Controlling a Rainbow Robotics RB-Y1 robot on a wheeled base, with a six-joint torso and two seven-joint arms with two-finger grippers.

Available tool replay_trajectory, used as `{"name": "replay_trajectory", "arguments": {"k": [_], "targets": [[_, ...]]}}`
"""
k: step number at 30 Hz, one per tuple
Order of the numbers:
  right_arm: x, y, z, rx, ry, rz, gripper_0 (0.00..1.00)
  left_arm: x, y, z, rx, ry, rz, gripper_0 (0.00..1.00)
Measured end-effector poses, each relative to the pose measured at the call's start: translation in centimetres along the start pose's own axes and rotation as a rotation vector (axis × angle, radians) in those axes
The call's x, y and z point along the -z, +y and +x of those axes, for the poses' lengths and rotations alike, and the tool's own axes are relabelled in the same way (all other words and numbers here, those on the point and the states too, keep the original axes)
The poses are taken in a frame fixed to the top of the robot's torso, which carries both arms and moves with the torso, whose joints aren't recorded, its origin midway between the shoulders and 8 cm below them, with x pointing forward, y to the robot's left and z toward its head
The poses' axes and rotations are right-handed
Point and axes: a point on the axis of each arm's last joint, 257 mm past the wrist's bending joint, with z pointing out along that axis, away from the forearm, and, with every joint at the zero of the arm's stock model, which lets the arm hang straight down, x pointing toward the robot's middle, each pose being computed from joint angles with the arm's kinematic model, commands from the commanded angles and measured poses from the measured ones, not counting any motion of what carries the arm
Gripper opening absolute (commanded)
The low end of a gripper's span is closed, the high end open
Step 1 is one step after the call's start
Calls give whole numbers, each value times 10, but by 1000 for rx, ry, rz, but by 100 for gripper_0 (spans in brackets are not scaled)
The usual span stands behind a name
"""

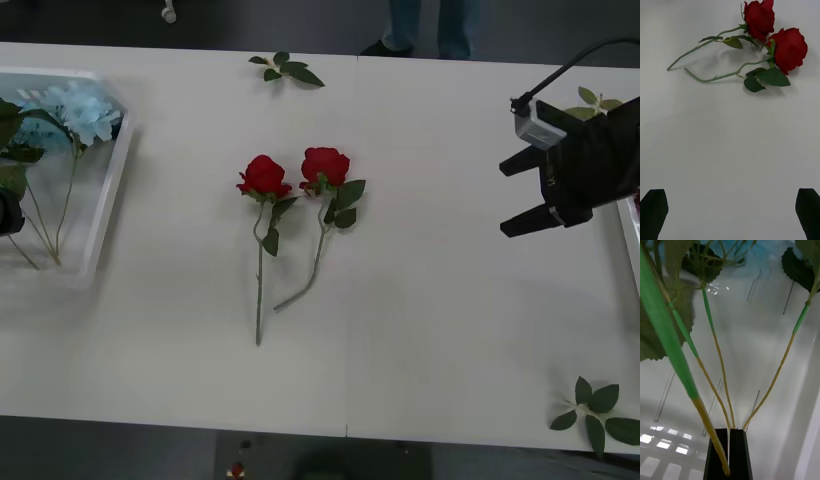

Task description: Put the red flowers into the right box and the blue flowers into the left box

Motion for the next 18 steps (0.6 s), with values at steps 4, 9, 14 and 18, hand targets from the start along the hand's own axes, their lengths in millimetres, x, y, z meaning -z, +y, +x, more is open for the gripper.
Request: {"name": "replay_trajectory", "arguments": {"k": [4, 9, 14, 18], "targets": [[-9, 16, -1, 39, -12, 19, 100, 2, 0, -6, 7, -16, 1, 73], [-16, 27, -6, 59, -32, 25, 100, 1, 0, -6, 7, -15, 1, 100], [-27, 27, -21, 69, -87, 78, 100, 1, 0, -6, 8, -15, 0, 100], [-41, 36, -13, 77, -90, 106, 100, 11, 11, 6, 29, 72, -31, 100]]}}
